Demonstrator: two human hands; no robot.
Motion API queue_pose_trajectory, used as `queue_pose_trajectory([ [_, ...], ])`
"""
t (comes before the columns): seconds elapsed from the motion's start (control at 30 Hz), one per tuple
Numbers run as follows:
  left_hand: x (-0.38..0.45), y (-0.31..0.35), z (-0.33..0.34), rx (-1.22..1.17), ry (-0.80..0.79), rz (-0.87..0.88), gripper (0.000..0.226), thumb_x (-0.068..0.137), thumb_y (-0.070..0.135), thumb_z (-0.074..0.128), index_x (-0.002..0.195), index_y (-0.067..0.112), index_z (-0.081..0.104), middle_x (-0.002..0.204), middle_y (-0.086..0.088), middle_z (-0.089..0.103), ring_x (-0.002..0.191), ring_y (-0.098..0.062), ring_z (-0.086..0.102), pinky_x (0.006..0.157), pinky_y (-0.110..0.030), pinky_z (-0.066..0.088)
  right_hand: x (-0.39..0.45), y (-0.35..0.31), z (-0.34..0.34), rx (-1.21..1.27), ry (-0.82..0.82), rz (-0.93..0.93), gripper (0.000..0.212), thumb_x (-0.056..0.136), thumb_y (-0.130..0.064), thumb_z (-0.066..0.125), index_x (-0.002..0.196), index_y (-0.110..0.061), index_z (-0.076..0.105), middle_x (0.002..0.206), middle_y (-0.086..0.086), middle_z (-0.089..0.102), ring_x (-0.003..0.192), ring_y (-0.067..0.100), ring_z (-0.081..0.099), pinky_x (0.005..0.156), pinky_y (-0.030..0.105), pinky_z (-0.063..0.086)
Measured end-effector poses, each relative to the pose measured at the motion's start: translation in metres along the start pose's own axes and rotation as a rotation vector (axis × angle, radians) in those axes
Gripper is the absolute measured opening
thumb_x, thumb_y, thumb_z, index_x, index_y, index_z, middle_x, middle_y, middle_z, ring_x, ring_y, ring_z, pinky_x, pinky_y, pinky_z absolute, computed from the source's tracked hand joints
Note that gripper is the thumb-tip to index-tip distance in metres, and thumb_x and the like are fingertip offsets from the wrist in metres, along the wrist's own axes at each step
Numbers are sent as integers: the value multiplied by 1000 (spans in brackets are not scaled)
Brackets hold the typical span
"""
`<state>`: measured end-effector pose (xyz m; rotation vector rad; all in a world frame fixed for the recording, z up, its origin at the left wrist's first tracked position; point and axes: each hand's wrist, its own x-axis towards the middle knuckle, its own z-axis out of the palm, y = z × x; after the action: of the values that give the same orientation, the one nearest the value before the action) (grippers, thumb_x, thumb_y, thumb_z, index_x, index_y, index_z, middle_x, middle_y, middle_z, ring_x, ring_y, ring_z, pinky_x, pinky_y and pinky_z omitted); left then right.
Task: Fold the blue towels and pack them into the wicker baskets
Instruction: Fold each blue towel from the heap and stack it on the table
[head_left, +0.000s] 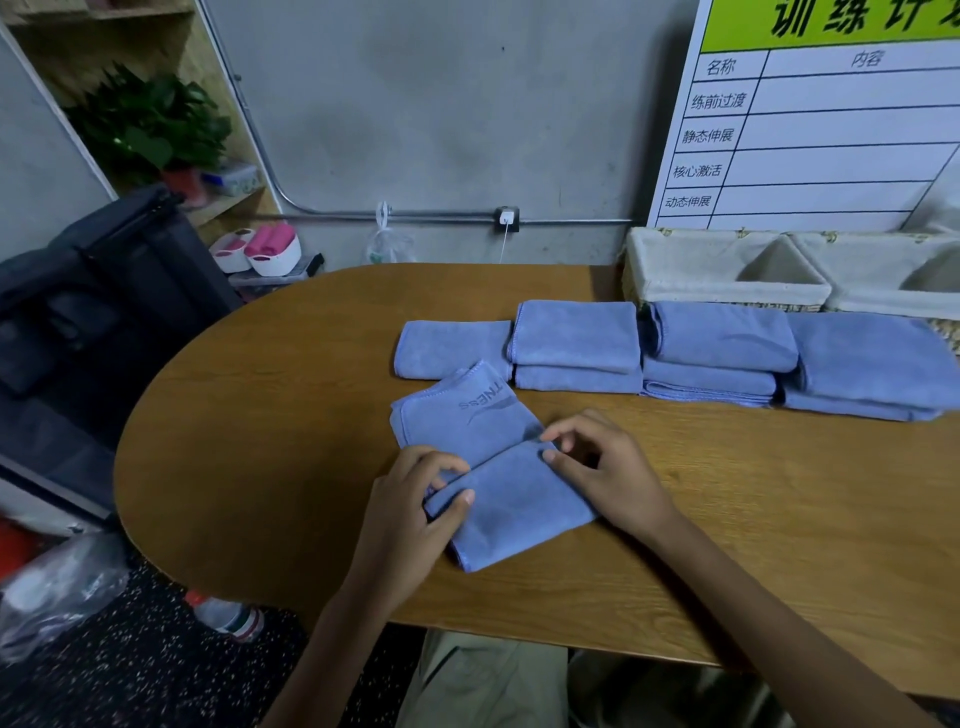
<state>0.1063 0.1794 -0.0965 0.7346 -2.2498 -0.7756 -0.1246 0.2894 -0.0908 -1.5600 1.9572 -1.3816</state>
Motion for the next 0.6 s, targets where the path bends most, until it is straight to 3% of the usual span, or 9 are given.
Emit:
queue_pose_trajectory([
  [0.17, 5, -5, 0, 92, -16, 219, 6, 93, 31, 64, 93, 28, 70, 100, 19, 61, 94, -3, 63, 79, -46, 51, -3, 0, -1, -13, -47, -41, 24, 89, -6, 71, 98, -28, 72, 92, -5, 58, 94, 15, 60, 83, 30, 48],
  [0.27, -4, 2, -4, 89, -123, 361, 28, 93, 53, 61, 101, 28, 72, 109, 19, 61, 108, -3, 58, 91, -43, 44, -3, 0, 1, -7, -42, -39, 23, 90, -4, 69, 97, -26, 74, 97, -5, 59, 97, 15, 61, 86, 31, 49],
  [0.4, -8, 3, -1, 188, -213, 412, 52, 74, 67, 77, 107, 28, 70, 116, 16, 57, 113, -3, 54, 104, -40, 38, -2, 1, 3, -12, -42, -62, 24, 90, -1, 68, 95, -23, 75, 100, -6, 59, 100, 13, 60, 88, 33, 49],
  [0.6, -6, 1, 2, 188, -176, 401, 27, 76, 41, 79, 97, 27, 67, 109, 19, 60, 106, 0, 59, 108, -40, 36, -5, 2, -7, 3, -137, -64, 19, 93, -6, 67, 103, -20, 76, 107, -4, 58, 107, 16, 58, 94, 32, 47],
])
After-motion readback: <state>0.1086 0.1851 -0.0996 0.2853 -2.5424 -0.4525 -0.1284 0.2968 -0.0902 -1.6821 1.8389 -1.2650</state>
